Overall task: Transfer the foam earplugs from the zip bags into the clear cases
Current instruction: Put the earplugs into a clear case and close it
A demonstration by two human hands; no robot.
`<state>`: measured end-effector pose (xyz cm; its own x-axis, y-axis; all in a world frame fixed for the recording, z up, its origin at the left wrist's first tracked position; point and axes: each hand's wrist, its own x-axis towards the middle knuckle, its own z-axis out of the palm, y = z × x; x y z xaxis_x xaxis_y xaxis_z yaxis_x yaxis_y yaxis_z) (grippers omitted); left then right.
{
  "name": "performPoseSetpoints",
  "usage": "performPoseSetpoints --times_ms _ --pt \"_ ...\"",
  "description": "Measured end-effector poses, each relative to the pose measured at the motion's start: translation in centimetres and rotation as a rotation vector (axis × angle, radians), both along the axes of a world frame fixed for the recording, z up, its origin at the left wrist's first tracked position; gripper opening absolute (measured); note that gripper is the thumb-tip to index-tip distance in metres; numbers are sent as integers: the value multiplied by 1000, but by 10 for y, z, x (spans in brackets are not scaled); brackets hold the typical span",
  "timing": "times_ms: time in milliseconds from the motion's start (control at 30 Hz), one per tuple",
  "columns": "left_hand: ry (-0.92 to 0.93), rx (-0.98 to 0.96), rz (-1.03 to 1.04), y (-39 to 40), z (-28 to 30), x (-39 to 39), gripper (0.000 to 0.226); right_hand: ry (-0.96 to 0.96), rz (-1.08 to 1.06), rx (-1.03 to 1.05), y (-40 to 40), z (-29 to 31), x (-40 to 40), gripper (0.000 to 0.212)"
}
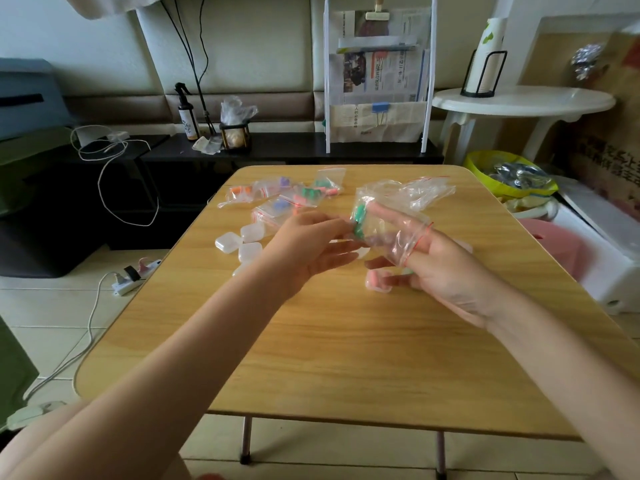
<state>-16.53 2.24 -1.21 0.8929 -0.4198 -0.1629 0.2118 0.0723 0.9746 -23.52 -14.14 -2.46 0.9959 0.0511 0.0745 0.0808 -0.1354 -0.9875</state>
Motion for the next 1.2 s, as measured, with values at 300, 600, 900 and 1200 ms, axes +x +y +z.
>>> performPoseSetpoints --times_ms 300,600,900,1200 --pt "-106 143 -41 1 -2 0 8 -1 24 -105 0 0 -2 48" --pt "-133 56 17 -5 -2 0 9 -67 -165 -72 -3 0 0 16" --pt "-175 1 -29 -9 -2 -7 14 -31 -85 -38 2 -2 -2 33" --pt "138 -100 58 -14 -9 -9 17 -112 -243 -11 0 -9 2 25"
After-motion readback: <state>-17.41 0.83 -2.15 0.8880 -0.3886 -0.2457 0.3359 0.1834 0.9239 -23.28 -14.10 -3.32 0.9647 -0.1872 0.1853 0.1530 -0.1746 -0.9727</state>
